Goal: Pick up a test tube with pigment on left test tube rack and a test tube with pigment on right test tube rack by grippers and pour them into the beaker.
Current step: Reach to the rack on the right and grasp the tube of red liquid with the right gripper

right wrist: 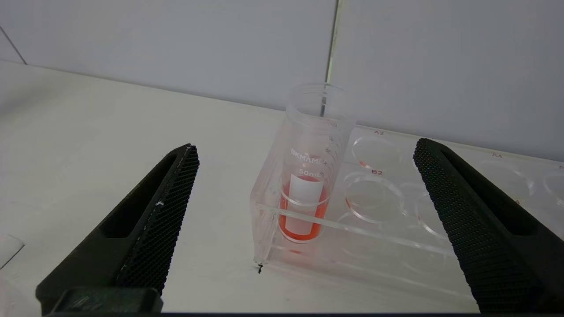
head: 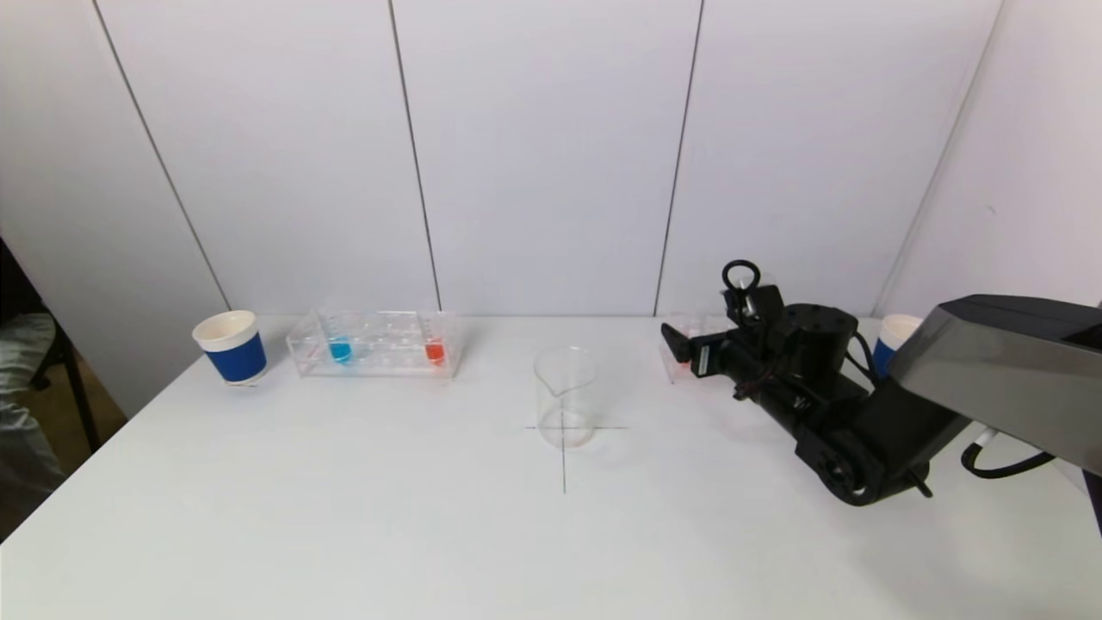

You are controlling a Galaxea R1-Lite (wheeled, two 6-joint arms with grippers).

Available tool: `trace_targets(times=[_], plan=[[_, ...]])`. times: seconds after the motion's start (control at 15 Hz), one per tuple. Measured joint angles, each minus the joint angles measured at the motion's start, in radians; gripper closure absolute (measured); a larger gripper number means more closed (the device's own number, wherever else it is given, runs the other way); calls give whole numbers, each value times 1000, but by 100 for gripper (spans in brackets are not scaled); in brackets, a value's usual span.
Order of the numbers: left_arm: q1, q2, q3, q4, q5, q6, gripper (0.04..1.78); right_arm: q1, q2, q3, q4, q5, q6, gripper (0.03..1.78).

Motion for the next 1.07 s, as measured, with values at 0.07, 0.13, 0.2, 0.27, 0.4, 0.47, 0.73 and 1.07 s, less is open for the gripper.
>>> trace_targets(times=[0.07,0.13,0.2,0.27,0.4,0.47,0.73,1.07], plan=[[0,0,0,0,0,0,9,1,5,-9,2,-2,0,4],[0,0,0,0,0,0,9,2,11,-18,6,-11,0,4],[0,0,0,0,0,0,9,3,17,-30,8,-19,0,4],[0,0,0,0,0,0,9,3,24,-43,11,-22,0,4],[0,0,0,0,0,0,9,5,33,-63,17,-23,0,4],[0,0,0,0,0,0,9,5,38,-74,19,-29,0,4],[0,0,0,0,0,0,9,5,56,-122,33,-49,0,4],[0,0,0,0,0,0,9,6,82,-173,40,-65,0,4]])
